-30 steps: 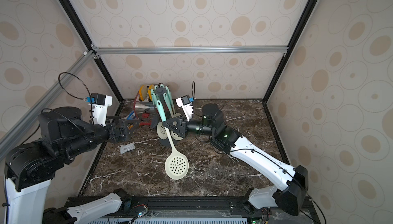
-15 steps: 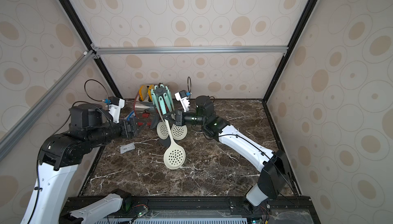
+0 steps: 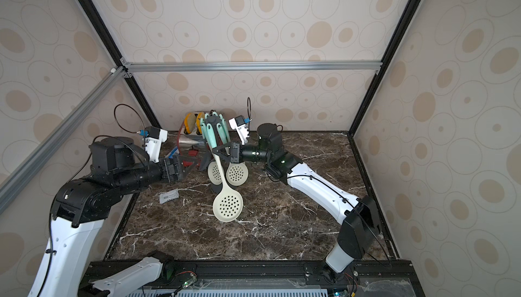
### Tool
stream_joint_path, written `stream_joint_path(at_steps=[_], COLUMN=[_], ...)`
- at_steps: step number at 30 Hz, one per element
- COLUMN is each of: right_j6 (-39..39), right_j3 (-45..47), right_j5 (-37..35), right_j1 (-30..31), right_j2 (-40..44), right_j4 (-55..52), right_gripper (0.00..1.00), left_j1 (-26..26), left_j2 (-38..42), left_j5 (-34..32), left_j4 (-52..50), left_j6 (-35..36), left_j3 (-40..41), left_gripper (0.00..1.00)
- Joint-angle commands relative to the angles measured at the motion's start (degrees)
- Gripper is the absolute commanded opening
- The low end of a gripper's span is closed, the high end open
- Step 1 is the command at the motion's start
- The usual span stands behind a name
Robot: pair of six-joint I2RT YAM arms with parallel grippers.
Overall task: Hang the skimmer on the kitchen utensil rack
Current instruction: Hang the skimmer on the rack.
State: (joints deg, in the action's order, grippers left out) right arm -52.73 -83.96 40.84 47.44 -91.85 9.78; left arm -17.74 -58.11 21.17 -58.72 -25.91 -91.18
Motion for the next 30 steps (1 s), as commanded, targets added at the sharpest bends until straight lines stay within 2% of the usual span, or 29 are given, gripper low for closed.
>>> stream_joint_path(at_steps=[1,20,25,30], right_j6=[-0.8,-4.0,-1.7,1.4], right_j3=[-1.4,1.3,0.2,1.6], right_j5=[0.1,-4.2,-3.7,-5.9], right_j1=[0.0,-1.7,-1.7,-1.7], right_j2=[-0.9,-2.6,-5.2,-6.4], right_j4=[0.3,-2.9,-3.9,-5.2], right_gripper=[0.00,0.00,0.00,0.01], left_j1=[0.3,0.3,0.3,0.3], left_j2=[0.3,0.3,0.5,0.8], left_j5=[0.9,1.4,2.3,2.6], left_j4=[1.2,1.2,2.1,2.2], left_j6=[-0.2,-0.2,-0.4,-0.5], left_j3=[0.3,0.4,1.1,1.5], left_gripper=[0.81,0.81,0.81,0.81])
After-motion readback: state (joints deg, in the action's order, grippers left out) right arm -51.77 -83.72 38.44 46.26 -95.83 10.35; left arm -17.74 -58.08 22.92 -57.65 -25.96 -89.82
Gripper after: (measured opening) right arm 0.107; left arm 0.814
